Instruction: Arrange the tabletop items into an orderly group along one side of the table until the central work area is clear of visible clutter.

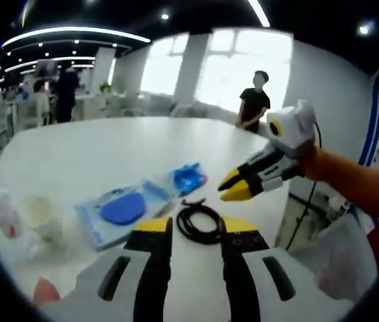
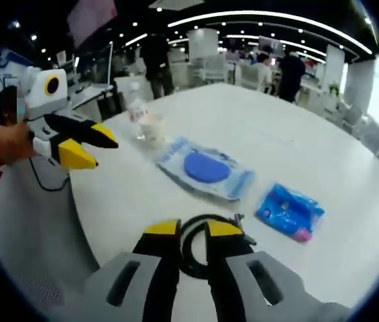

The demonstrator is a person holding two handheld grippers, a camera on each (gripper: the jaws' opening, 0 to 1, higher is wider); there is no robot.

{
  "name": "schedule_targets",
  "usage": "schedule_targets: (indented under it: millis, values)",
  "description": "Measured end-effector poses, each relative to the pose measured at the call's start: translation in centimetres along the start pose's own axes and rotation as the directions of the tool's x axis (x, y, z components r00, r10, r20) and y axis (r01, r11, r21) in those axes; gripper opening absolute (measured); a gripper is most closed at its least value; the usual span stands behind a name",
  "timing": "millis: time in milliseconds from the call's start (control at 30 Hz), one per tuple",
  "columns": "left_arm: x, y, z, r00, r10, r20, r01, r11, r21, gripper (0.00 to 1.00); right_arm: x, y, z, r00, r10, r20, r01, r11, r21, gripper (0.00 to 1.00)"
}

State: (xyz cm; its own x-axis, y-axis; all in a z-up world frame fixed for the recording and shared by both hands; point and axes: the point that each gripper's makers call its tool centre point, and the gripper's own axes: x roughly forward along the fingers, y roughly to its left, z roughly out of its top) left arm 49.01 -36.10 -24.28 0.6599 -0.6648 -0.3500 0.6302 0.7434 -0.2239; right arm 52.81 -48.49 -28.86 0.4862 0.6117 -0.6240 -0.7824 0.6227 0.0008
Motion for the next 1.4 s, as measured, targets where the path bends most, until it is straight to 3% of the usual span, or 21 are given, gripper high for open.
schedule_targets:
  millis: [200,333,400,567,733,967,1167,1267,1333,1400]
  values:
    - [-3.6,1.2,0.2,1.000,0.006,0.019,-0.007,1.000,0.012,0.25,-1.3,1.2,-0.1,0.999,-0.034,0.032,0.034,0.999,0.028,0.15]
    - [-5.7,1.8,0.9,0.997,0.020,0.071,-0.021,1.000,0.013,0.29,-2.1,2.1,0.4,0.997,-0.053,0.055,0.051,0.998,0.025,0.15]
    - [-6.7,2.4,1.0,0.995,0.036,0.097,-0.039,0.999,0.020,0.31,-2.5,2.5,0.7,0.996,-0.060,0.068,0.058,0.998,0.024,0.16]
    - [-9.2,4.4,-0.1,0.990,0.114,0.084,-0.118,0.992,0.041,0.34,-3.3,3.4,0.9,0.994,-0.072,0.088,0.071,0.997,0.023,0.17]
    - [-11.7,5.5,0.2,0.975,0.187,0.122,-0.193,0.980,0.043,0.40,-3.9,3.6,1.0,0.988,-0.093,0.120,0.090,0.995,0.029,0.22]
    - [-13.0,6.1,-1.6,0.969,0.230,0.088,-0.234,0.971,0.044,0.48,-4.4,3.9,0.4,0.987,-0.096,0.126,0.093,0.995,0.030,0.32]
    - [-13.3,6.6,-0.9,0.956,0.274,0.108,-0.280,0.959,0.049,0.57,-4.9,3.2,0.0,0.980,-0.133,0.145,0.124,0.990,0.066,0.51]
    - [-13.6,6.8,-0.9,0.958,0.265,0.111,-0.273,0.960,0.062,0.57,-4.9,3.1,-0.2,0.980,-0.135,0.147,0.126,0.989,0.071,0.57]
    - [-14.1,7.0,-0.8,0.965,0.235,0.114,-0.249,0.960,0.131,0.57,-4.9,2.9,-0.3,0.979,-0.142,0.147,0.133,0.989,0.069,0.59]
    - [-15.4,8.2,-0.7,0.961,0.252,0.111,-0.271,0.937,0.219,0.57,-5.0,2.9,-0.4,0.979,-0.142,0.146,0.133,0.989,0.069,0.59]
